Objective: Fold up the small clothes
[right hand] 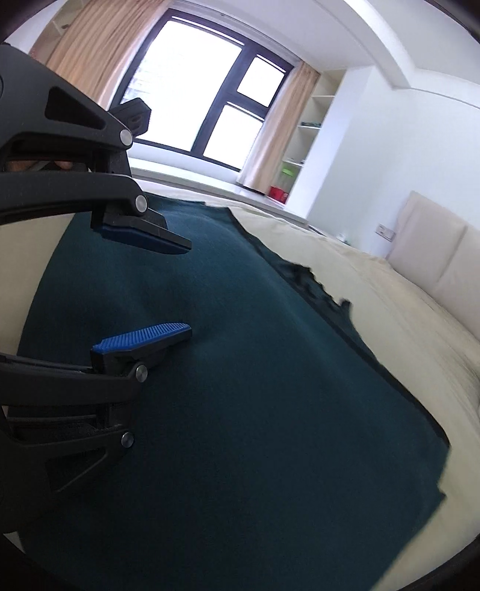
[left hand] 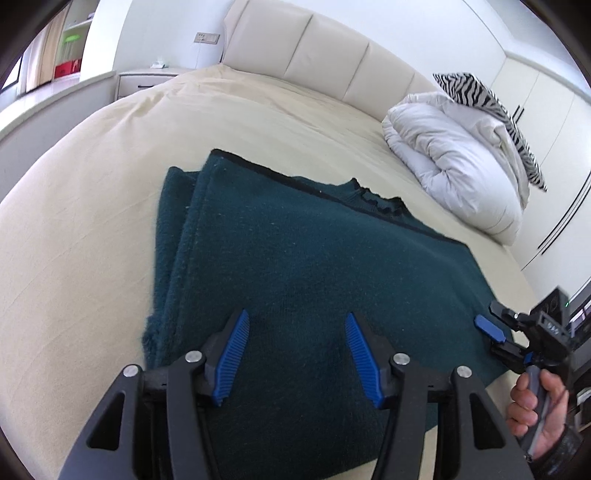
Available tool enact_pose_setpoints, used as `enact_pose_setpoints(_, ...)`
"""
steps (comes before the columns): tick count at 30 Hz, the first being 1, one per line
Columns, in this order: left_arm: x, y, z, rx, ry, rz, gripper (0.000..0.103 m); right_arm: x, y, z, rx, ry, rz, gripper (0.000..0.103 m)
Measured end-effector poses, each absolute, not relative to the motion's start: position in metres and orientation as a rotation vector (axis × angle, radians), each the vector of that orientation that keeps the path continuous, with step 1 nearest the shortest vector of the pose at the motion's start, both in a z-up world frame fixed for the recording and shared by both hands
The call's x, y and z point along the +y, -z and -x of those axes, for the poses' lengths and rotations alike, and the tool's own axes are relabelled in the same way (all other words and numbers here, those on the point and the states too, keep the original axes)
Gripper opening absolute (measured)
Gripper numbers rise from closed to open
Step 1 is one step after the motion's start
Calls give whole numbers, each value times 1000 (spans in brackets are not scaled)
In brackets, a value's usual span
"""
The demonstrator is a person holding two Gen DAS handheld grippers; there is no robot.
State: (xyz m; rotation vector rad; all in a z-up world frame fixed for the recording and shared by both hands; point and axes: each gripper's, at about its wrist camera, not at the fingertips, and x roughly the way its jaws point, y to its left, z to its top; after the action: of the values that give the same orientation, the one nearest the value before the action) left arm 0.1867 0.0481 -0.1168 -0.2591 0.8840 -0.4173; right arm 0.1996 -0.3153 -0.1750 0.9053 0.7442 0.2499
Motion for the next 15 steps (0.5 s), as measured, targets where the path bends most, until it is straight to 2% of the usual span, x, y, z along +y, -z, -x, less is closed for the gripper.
enact_pose_setpoints(7,70,86,-180,837,350,311,56,-434,144,-140,633,56,-865,41)
enact_pose_setpoints(9,64,80,-183,833,375,336,56,-449,139,-132,647,95,-844,53)
enact_pose_setpoints(15,27,82,-184,862,460,370,59,-453,149,-149,704,15,-906,54)
